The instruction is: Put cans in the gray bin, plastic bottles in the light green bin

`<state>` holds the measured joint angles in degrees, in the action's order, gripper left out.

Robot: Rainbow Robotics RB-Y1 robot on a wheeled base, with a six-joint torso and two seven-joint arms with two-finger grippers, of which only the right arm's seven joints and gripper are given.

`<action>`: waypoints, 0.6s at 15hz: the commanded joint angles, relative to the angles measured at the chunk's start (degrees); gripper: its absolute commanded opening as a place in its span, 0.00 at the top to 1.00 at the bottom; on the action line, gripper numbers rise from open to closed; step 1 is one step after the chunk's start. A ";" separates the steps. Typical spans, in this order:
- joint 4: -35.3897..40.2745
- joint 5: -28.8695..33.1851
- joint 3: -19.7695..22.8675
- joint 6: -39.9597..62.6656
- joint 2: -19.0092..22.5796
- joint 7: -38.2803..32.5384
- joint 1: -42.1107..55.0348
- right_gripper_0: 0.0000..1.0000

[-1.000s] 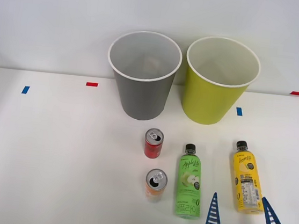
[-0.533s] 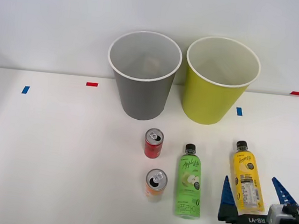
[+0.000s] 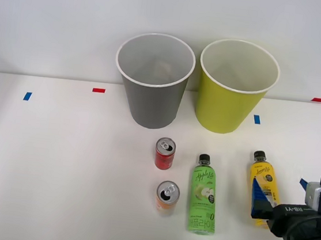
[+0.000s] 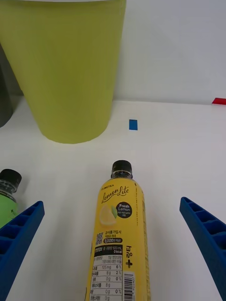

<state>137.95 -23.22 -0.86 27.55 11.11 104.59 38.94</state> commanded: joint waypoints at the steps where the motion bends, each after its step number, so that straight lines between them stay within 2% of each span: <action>1: 3.73 3.71 3.50 16.22 -0.04 -6.33 -6.86 0.00; 6: 4.08 12.67 3.06 33.89 3.65 -16.97 -16.18 0.00; 9: 4.08 12.50 2.53 46.37 6.64 -25.23 -21.01 0.00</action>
<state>142.02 -10.81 2.00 69.14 16.11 82.82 20.61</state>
